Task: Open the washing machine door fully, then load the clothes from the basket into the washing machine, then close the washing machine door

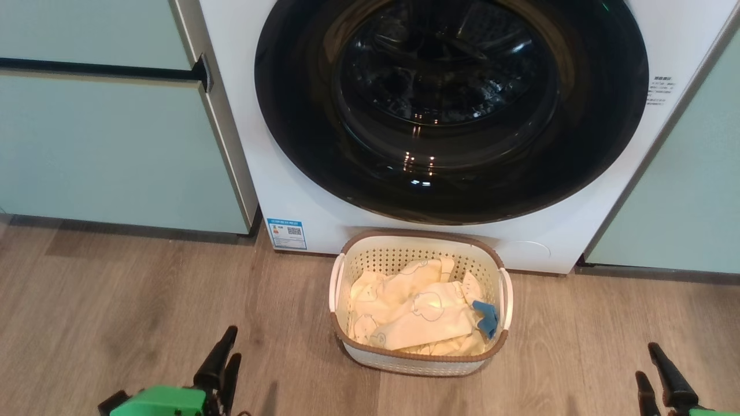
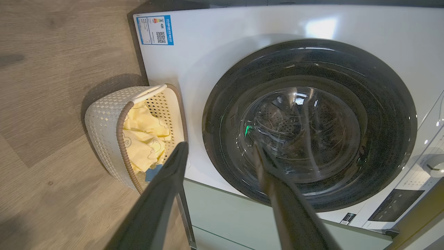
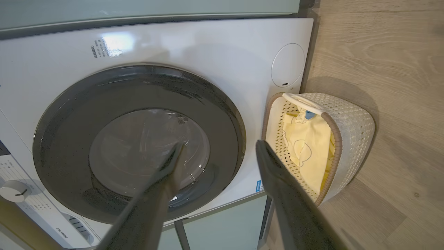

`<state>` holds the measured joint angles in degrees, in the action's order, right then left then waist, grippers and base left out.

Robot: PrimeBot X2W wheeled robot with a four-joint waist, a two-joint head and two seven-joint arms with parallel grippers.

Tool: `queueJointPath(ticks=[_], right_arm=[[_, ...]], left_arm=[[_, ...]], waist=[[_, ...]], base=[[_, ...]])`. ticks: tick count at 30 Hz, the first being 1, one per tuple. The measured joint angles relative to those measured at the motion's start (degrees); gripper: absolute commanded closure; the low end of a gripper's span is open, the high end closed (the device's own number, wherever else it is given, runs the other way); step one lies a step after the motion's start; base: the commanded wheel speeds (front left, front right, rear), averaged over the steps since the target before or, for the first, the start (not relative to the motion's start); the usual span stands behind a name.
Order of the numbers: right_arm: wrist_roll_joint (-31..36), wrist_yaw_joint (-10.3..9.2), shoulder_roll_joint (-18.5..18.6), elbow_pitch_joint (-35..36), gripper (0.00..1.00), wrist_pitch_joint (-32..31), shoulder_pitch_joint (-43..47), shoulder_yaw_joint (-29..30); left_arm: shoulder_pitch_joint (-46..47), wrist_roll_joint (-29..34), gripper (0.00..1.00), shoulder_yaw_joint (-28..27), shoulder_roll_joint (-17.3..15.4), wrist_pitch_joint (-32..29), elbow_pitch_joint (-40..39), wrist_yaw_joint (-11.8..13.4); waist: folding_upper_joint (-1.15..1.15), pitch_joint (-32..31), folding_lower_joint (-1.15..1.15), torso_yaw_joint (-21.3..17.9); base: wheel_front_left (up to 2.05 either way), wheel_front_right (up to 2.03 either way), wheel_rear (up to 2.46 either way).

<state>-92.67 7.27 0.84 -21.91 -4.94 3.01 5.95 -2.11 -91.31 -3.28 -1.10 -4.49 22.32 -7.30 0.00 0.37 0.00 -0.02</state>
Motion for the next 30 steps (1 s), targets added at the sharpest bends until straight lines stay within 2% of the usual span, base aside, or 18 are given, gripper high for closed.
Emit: queueJointPath(ticks=[12, 30], right_arm=[[4.26, 0.00, 0.00, 1.69, 0.00, 2.12, -0.08, -0.59], [17.17, 0.00, 0.00, 6.04, 0.00, 5.23, -1.20, -1.72]], left_arm=[[1.08, 4.98, 0.00, 0.57, -0.03, 1.86, -1.14, 0.00], [2.74, 17.07, 0.00, 1.59, -0.08, 4.97, -4.58, -0.01]], waist=[[0.00, 0.21, 0.00, 0.05], [0.00, 0.41, 0.00, 0.19]], base=[[0.00, 0.00, 0.00], [0.00, 0.00, 0.00]])
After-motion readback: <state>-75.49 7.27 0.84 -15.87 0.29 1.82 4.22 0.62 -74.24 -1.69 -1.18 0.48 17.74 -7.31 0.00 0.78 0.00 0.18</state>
